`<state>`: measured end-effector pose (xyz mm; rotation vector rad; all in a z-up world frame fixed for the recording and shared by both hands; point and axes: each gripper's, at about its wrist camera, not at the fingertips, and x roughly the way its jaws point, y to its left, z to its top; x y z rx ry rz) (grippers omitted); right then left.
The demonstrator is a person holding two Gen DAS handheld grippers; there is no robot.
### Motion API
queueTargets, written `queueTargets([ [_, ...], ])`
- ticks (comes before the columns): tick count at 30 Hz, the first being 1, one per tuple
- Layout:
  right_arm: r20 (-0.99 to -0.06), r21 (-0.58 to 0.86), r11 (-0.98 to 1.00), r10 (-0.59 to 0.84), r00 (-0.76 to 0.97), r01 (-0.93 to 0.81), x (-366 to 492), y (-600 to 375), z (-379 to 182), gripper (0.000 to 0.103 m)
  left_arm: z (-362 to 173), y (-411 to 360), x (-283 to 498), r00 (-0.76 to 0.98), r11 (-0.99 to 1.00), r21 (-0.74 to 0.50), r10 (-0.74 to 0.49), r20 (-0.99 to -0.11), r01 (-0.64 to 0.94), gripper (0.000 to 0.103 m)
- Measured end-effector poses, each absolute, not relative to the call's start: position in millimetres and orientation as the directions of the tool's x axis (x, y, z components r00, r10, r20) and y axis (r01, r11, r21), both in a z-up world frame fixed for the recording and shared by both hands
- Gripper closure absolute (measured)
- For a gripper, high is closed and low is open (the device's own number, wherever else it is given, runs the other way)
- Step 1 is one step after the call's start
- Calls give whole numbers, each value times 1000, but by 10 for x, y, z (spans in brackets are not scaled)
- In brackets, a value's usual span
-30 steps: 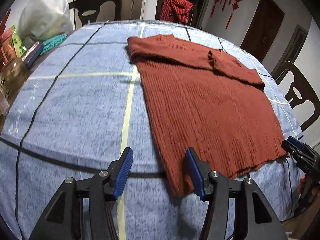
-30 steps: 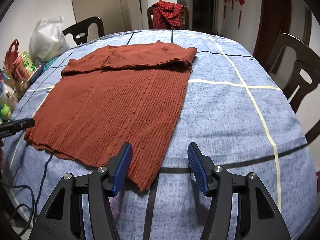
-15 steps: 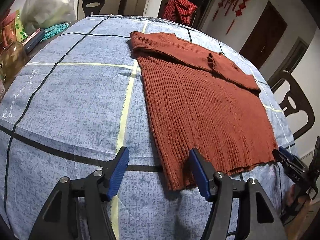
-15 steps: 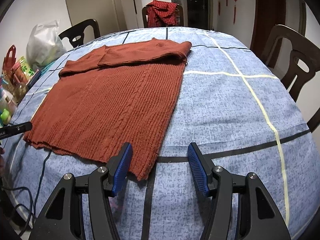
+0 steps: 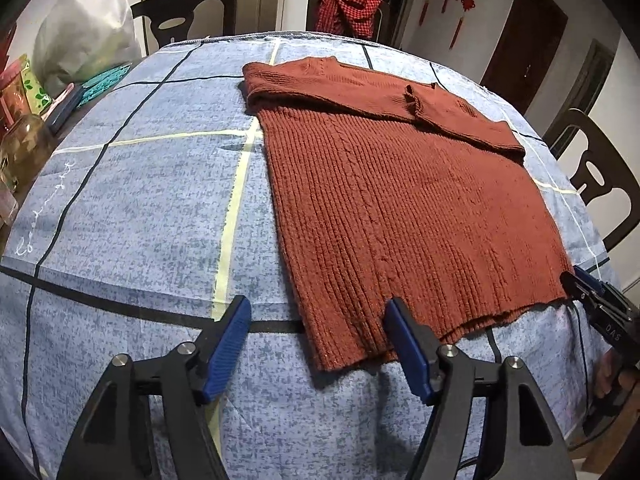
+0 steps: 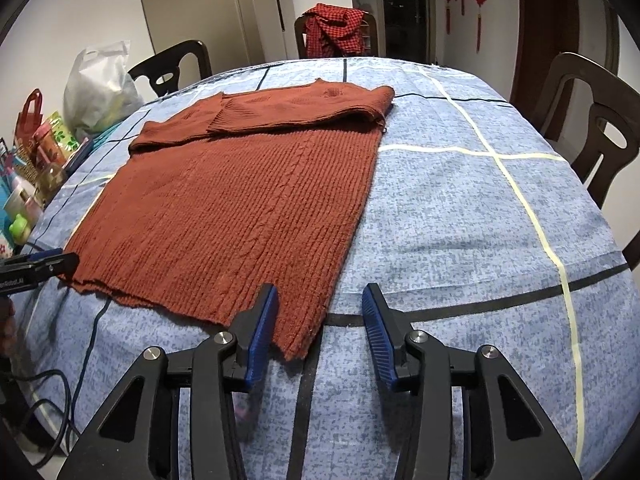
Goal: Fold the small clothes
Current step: 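Move both grippers to the ribbed hem of the sweater, then close the left gripper on the hem while the right gripper grasps the hem too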
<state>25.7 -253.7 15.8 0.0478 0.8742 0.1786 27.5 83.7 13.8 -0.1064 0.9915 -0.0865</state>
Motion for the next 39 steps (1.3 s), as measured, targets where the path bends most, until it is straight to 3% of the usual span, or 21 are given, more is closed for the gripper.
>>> queueTargets([
  [3,-755,120,983,183,630,-141,253,-2539,163,74,148,817,259,538,988,-153,-150,-830,40,51],
  [6,-756,120,981,191,626,-154,253,-2524,167,78,147,785,246,532,985,-167,-167,-830,49,52],
  [11,-757,128,979,201,622,-160,261,-2529,162,79,142,789,233,535,985,-165,-161,-829,41,63],
  [17,-758,150,975,220,614,-164,270,-2559,156,79,148,843,254,529,978,-208,-185,-828,18,66],
  [20,-757,164,975,223,614,-153,269,-2566,156,79,144,815,270,524,978,-208,-195,-829,33,81],
  [24,-757,167,975,223,615,-148,261,-2561,160,83,146,805,298,515,974,-221,-210,-831,41,87],
  [28,-756,177,970,241,609,-165,240,-2556,175,95,160,805,310,515,974,-223,-215,-830,46,90],
  [39,-719,268,951,305,624,-156,278,-2697,327,97,323,888,371,551,960,-278,-257,-794,47,91],
])
